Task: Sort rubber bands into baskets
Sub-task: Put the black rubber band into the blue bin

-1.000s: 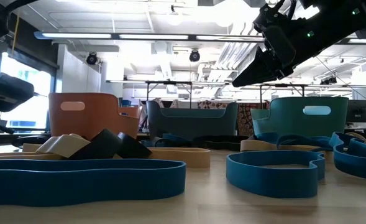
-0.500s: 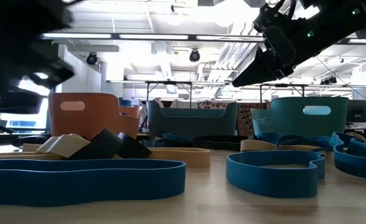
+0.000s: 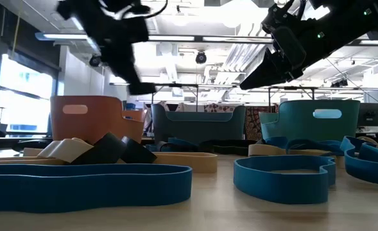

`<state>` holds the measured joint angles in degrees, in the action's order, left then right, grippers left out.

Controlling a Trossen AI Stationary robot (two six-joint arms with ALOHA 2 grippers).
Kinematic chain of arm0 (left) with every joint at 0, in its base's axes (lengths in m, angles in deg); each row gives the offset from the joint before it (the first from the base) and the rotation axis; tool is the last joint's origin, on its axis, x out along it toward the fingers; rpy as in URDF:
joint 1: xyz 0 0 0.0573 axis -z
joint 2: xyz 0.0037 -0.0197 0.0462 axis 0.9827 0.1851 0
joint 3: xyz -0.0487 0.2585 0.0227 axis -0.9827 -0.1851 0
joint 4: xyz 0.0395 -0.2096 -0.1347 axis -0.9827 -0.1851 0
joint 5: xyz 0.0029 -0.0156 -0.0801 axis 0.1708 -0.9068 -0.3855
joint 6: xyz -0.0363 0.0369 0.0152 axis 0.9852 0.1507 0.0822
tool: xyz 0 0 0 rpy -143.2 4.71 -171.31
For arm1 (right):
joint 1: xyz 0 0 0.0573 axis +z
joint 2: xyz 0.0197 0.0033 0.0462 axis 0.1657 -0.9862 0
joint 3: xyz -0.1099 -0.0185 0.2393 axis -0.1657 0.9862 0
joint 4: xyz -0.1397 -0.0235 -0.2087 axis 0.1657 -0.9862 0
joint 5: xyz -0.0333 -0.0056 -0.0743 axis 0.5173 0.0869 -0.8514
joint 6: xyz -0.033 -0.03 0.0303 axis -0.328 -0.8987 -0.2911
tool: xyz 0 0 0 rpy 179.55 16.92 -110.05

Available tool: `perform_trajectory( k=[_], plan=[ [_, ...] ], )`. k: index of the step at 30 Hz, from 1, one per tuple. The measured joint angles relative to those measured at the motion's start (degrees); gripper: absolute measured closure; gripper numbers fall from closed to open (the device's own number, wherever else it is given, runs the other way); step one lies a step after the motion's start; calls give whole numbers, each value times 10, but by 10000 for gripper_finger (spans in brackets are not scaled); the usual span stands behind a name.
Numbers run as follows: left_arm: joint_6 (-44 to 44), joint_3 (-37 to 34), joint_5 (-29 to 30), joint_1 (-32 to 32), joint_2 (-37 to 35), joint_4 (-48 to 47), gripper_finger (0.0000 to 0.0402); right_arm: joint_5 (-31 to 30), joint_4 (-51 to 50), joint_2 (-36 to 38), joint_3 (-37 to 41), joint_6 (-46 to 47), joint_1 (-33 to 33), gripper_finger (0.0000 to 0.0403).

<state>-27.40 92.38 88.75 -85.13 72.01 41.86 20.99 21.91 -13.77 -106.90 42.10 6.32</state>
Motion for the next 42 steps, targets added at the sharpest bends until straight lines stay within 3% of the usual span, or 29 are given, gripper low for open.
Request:
perform_trajectory(
  k=[7, 14, 20, 30, 42],
  plan=[
    [-75, 129, -2, -99, 71, -38, 401, 0, 0, 0, 0, 0, 0, 403],
    [-138, 266, -8, -155, 179, -90, 401, 0, 0, 0, 0, 6, 0, 403],
    [-162, 341, -39, -190, 267, -101, 401, 0, -2, 0, 0, 9, 0, 403],
    [-187, 389, -92, -236, 363, -101, 401, 1, -7, 0, 0, 15, 0, 403],
    [-221, 392, -114, -265, 415, -83, 401, 4, -9, 0, 0, 22, -1, 403]
  ],
)
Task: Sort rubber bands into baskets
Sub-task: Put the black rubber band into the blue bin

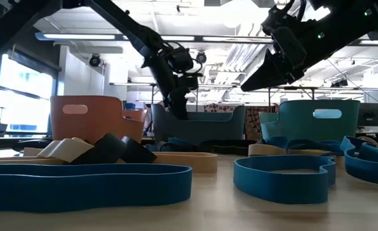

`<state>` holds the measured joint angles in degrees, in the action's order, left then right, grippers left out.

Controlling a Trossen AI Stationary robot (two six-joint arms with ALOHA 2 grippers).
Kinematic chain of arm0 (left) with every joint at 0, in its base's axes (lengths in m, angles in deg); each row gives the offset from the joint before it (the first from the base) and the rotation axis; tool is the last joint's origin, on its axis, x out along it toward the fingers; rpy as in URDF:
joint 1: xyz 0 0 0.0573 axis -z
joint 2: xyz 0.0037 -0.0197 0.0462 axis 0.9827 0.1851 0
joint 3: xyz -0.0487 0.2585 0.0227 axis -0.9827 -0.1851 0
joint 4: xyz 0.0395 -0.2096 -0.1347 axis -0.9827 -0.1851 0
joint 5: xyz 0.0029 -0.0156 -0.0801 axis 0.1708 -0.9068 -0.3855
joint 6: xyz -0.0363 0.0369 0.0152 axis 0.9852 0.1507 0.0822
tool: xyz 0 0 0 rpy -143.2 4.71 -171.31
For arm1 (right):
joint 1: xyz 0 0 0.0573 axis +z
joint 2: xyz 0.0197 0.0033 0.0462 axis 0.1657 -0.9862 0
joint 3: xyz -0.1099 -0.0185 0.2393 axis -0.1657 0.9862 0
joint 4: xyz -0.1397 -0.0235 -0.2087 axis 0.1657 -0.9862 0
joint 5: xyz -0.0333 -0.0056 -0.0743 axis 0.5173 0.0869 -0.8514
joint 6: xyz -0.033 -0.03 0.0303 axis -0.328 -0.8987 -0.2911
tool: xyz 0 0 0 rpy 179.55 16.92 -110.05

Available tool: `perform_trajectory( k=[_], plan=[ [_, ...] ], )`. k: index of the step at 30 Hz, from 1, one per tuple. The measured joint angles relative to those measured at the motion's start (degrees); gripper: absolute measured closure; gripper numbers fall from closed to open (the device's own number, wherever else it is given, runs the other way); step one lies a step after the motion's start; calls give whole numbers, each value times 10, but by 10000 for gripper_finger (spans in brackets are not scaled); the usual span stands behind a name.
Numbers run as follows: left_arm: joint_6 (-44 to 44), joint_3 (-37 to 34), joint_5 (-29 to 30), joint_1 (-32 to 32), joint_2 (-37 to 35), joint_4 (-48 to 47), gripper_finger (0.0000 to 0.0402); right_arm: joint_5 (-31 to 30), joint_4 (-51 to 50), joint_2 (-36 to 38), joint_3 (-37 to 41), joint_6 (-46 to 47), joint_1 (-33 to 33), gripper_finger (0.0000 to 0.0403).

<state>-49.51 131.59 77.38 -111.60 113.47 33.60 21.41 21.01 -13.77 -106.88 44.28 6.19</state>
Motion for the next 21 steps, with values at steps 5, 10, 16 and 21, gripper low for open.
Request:
perform_trajectory(
  k=[5, 10, 16, 21],
  plan=[
    [-1, 0, -11, -5, 9, -6, 401, 0, 0, 0, 0, 0, 0, 403],
    [-11, 0, -10, -5, 11, -7, 401, 0, 0, 0, 0, 0, 0, 403],
    [-25, 0, -9, -5, 11, -24, 401, 0, 0, 0, 0, 0, 0, 403],
    [-27, 0, -7, -5, 11, -24, 389, 2, 0, 0, 0, 5, 0, 403]
  ],
)
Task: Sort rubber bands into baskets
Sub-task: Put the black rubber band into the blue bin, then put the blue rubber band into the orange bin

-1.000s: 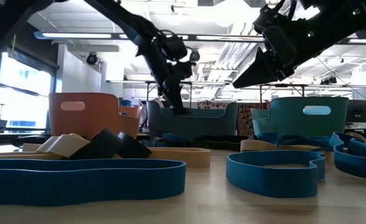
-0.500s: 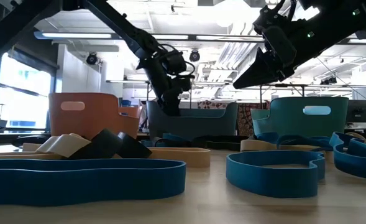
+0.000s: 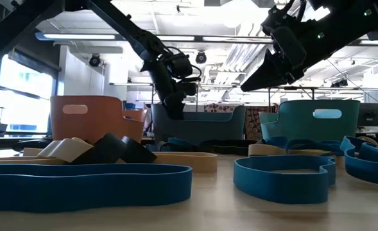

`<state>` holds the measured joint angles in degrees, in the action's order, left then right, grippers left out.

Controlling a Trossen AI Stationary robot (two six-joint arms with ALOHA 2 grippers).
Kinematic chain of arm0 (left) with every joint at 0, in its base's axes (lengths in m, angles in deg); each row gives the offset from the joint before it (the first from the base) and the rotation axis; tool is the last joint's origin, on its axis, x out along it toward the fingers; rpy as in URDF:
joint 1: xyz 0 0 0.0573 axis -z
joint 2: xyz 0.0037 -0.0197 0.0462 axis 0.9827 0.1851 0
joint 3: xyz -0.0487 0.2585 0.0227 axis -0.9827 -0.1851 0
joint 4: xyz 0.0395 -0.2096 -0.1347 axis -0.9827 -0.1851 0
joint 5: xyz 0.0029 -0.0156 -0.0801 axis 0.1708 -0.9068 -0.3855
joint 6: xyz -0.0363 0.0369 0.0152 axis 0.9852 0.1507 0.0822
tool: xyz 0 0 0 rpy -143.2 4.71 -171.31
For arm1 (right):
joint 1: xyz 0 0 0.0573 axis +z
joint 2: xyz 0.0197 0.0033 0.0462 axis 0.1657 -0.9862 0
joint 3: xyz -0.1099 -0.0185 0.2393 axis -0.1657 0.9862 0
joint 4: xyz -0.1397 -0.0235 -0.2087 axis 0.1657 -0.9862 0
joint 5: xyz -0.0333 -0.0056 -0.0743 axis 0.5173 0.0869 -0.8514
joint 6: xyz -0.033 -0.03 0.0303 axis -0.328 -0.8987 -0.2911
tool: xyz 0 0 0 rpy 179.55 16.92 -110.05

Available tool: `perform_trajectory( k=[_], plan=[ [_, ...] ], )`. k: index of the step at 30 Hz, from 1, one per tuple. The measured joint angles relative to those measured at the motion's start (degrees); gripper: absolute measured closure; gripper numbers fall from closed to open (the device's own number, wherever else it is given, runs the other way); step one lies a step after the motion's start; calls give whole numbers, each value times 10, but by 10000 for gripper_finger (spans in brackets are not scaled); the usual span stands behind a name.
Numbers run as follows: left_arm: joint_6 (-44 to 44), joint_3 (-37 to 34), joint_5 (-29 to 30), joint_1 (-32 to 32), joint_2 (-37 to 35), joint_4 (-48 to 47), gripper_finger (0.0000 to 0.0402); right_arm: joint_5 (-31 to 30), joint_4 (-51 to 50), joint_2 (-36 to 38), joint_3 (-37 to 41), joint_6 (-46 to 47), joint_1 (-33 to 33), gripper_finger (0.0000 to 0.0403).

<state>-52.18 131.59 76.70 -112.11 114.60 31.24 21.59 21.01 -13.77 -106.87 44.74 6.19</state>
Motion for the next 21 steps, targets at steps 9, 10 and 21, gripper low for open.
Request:
perform_trajectory(
  k=[9, 10, 21],
  plan=[
    [-6, 0, 4, 2, 0, -3, 309, 7, -1, 0, 0, 4, 0, 403],
    [-6, 0, 8, 2, -1, -4, 298, 7, -1, 0, 0, 4, 0, 403],
    [-17, 0, 29, 15, -64, 6, 276, 7, -1, 0, 0, 9, 0, 403]
  ],
)
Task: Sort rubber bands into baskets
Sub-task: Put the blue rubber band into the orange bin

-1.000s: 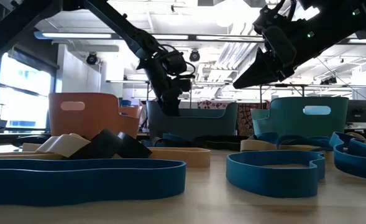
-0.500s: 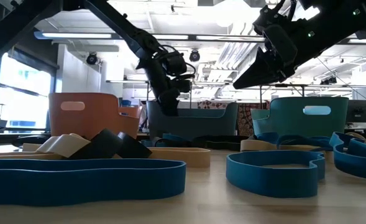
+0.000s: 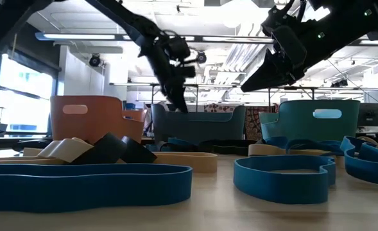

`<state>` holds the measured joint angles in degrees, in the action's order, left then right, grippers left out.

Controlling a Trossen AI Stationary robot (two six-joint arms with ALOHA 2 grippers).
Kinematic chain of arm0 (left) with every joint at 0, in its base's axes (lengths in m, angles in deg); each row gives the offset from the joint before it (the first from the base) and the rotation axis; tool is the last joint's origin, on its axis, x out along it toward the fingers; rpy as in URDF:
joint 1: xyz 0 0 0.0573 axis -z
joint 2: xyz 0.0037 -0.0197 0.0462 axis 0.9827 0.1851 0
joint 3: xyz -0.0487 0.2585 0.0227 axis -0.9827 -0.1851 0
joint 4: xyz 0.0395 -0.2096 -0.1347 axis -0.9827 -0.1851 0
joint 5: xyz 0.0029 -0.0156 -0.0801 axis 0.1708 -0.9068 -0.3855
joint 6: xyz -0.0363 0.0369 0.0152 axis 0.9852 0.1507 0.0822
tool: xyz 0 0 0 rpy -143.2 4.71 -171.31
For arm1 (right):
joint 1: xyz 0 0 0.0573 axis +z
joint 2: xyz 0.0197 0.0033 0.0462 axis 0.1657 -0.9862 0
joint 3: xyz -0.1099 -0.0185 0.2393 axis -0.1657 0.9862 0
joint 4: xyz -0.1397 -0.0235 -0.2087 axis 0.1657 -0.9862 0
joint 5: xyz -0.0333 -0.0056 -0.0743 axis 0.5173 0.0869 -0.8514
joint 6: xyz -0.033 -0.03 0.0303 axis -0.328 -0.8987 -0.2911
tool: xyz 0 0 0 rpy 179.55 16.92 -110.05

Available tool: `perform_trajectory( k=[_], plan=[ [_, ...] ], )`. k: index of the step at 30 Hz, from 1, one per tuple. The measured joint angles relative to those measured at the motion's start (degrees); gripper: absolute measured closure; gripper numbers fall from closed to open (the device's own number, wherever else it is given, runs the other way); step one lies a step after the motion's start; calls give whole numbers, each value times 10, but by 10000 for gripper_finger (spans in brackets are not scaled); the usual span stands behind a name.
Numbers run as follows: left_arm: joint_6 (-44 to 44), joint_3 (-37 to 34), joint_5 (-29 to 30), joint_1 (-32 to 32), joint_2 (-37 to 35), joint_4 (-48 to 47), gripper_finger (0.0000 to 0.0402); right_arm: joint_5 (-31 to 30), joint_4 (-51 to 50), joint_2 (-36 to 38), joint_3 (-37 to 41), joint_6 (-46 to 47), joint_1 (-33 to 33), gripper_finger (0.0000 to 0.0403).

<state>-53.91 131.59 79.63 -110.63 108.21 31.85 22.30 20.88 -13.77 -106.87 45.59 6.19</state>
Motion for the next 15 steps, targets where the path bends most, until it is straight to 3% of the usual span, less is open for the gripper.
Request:
perform_trajectory(
  k=[7, 15],
  plan=[
    [4, 0, -5, 45, -30, 54, 320, 2, -5, 0, 0, 0, 1, 383],
    [27, -8, -28, 93, -32, 139, 328, 35, -14, 0, 0, 7, 4, 301]
  ],
)
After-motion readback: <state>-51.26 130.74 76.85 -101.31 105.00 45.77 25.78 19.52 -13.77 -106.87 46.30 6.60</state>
